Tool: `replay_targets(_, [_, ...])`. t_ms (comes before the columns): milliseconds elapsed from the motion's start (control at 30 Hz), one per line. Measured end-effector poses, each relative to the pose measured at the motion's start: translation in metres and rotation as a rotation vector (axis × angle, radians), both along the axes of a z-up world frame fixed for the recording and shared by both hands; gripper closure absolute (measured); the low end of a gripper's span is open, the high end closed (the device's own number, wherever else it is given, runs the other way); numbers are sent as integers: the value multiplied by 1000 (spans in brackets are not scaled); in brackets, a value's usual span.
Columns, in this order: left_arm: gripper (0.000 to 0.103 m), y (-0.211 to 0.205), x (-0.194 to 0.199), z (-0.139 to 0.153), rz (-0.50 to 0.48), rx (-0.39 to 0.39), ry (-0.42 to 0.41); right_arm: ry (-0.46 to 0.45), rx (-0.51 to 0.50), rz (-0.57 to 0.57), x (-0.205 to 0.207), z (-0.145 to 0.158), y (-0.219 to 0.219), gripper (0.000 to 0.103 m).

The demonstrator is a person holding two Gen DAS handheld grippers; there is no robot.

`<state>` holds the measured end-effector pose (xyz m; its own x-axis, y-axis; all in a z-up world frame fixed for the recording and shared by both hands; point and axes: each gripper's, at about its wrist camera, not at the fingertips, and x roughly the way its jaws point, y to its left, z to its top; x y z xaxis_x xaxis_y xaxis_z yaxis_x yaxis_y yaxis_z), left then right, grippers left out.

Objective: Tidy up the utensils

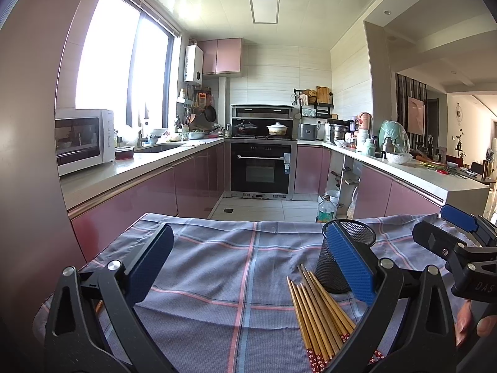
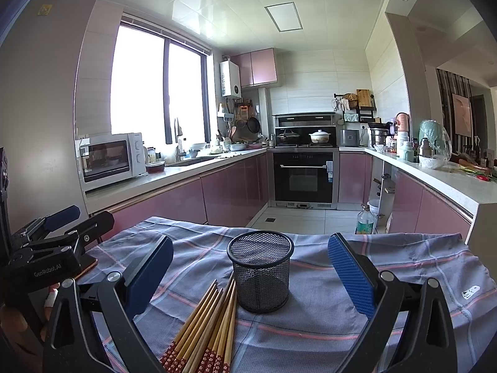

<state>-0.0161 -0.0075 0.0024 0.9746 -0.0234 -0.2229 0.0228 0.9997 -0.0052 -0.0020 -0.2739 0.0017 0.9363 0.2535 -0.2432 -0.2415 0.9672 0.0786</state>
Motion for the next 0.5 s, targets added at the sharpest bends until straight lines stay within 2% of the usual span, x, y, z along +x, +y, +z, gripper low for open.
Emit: replay_targets(500, [6, -5, -2, -1, -6, 1, 3, 6, 3, 0, 0, -1, -1, 7])
